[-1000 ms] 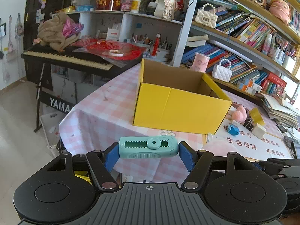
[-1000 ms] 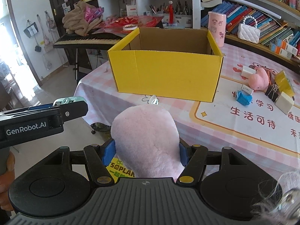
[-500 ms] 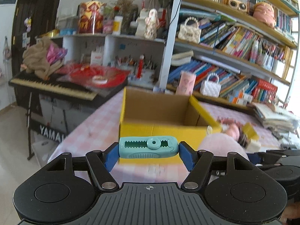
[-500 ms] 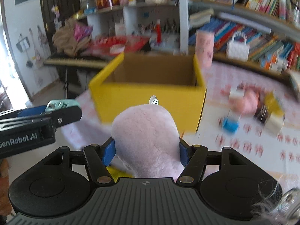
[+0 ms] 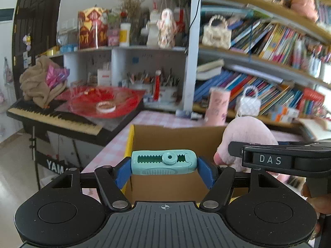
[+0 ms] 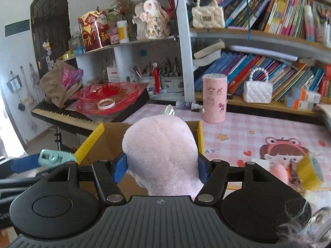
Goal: Organize objects
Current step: 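Carry the clip and pig into the yellow box and open both grippers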
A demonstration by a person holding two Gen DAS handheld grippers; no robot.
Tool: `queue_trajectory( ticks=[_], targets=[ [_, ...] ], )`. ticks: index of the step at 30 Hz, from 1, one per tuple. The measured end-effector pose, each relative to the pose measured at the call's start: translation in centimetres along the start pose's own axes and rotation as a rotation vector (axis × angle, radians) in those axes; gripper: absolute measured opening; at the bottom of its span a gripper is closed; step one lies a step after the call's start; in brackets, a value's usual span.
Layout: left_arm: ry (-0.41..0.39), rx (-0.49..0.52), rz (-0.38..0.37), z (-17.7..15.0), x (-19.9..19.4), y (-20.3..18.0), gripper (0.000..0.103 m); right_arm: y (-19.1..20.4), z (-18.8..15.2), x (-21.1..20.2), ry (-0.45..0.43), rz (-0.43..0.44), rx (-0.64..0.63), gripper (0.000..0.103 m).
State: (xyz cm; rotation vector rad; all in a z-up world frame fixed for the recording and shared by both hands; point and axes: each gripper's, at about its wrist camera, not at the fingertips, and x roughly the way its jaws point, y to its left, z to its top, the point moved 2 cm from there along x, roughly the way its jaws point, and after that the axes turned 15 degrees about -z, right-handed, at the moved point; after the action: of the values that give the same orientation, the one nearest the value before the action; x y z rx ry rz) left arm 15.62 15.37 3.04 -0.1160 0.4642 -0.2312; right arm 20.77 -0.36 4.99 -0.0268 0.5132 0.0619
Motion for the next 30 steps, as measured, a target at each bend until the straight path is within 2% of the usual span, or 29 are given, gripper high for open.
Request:
queue_trajectory(
  ticks=[5, 13, 15, 17, 21, 25, 30],
  targets=[
    [0.077, 0.011, 0.043, -0.8, 3.6, 0.1, 0.068, 0.7, -1.0, 4.4, 0.057, 0.01, -0.063, 0.063],
    [0.145, 0.004, 0.101, -1.1, 6.6, 0.7, 0.068, 1.7, -0.5, 8.9, 0.107, 0.084, -0.212, 0.063],
    [0.164, 0.014, 0.104, -1.2, 7.4, 0.6, 0.069, 1.9, -0.1, 10.2, 0.143, 0.108, -0.246, 0.064],
    [0.174, 0.046, 0.11, -1.2, 8.0, 0.2, 0.069, 2.1, 0.2, 11.1, 0.142, 0.101, -0.296, 0.064],
    [0.18, 0.039, 0.11, -0.9, 9.0, 0.1, 0.069, 2.5, 0.5, 12.2, 0.145, 0.111, -0.371, 0.067],
    [0.186, 0.04, 0.115, -0.8, 9.5, 0.1, 0.071, 2.6, 0.7, 12.5, 0.16, 0.132, -0.38, 0.072],
    [0.119, 0.021, 0.135, -0.2, 8.2, -0.1, 0.084, 1.7, 1.4, 11.6, 0.114, 0.162, -0.322, 0.076]
  ],
)
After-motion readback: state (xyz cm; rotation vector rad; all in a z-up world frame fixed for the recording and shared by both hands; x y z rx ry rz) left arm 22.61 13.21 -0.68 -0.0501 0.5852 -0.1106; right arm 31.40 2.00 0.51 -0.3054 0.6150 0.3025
